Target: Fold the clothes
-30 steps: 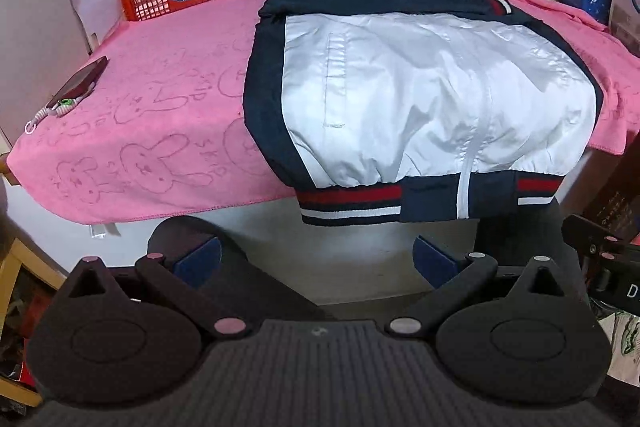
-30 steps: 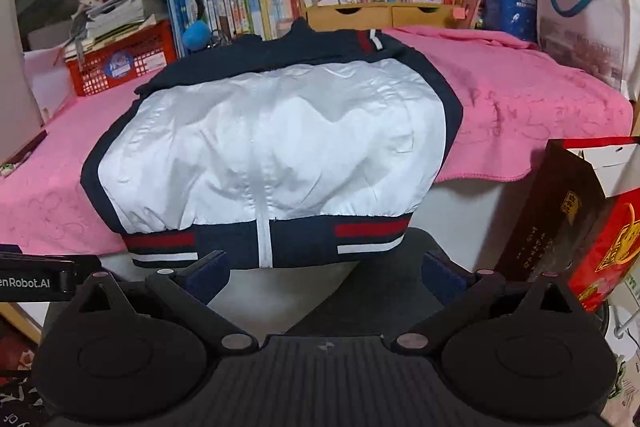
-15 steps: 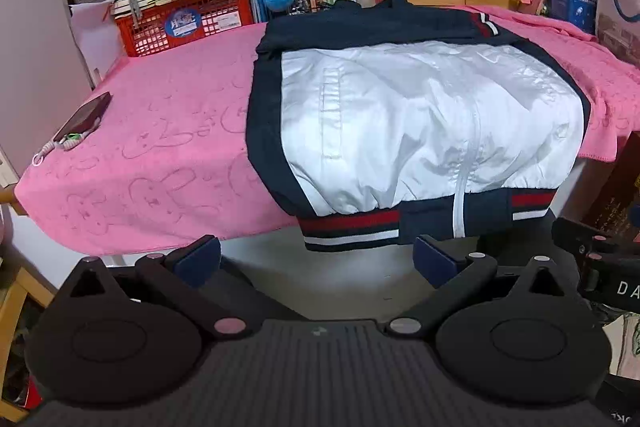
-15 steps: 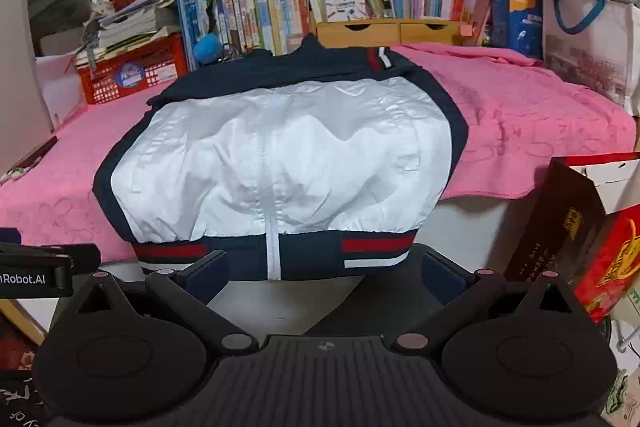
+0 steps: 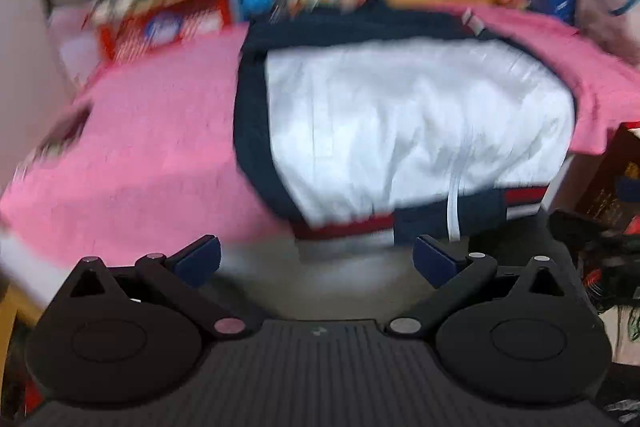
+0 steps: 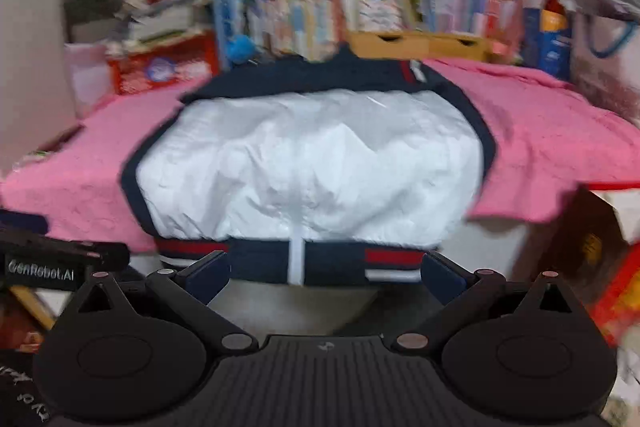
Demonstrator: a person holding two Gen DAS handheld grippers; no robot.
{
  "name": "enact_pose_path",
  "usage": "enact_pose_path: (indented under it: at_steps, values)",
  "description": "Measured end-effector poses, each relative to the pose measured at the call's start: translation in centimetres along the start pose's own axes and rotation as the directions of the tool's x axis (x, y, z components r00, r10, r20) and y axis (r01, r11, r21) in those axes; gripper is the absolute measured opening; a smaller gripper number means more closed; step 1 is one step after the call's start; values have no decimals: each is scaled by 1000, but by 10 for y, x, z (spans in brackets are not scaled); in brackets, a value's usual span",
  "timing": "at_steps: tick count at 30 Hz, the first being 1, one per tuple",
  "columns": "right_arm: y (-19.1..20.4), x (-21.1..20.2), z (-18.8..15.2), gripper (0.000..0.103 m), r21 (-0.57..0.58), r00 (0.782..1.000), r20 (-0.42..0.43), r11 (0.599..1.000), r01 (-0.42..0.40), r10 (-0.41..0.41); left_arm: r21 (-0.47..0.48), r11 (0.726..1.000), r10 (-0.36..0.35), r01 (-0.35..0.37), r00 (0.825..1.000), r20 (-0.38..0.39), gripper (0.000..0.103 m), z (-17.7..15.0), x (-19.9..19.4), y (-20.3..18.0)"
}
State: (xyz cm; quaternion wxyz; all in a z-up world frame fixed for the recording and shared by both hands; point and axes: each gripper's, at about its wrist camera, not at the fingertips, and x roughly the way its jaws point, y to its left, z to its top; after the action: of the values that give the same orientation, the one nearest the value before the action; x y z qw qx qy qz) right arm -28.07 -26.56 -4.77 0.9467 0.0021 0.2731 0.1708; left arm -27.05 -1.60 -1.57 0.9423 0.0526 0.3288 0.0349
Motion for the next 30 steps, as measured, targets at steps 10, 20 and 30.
enact_pose_path:
  at_steps: [10, 20, 30]
  values:
    - [-86, 42, -11, 103, -55, 998, -59, 998, 13, -16, 87, 989, -116, 122, 991, -70, 103, -18, 66, 46]
    - [-123, 137, -15, 103, -6, 995, -55, 997, -82, 81, -57, 937, -345, 346, 938, 27, 103, -22, 141, 42]
    - [-138, 173, -14, 101, 153, 972, -85, 966, -206, 221, -73, 961, -264, 267, 964, 42, 102, -43, 173, 34]
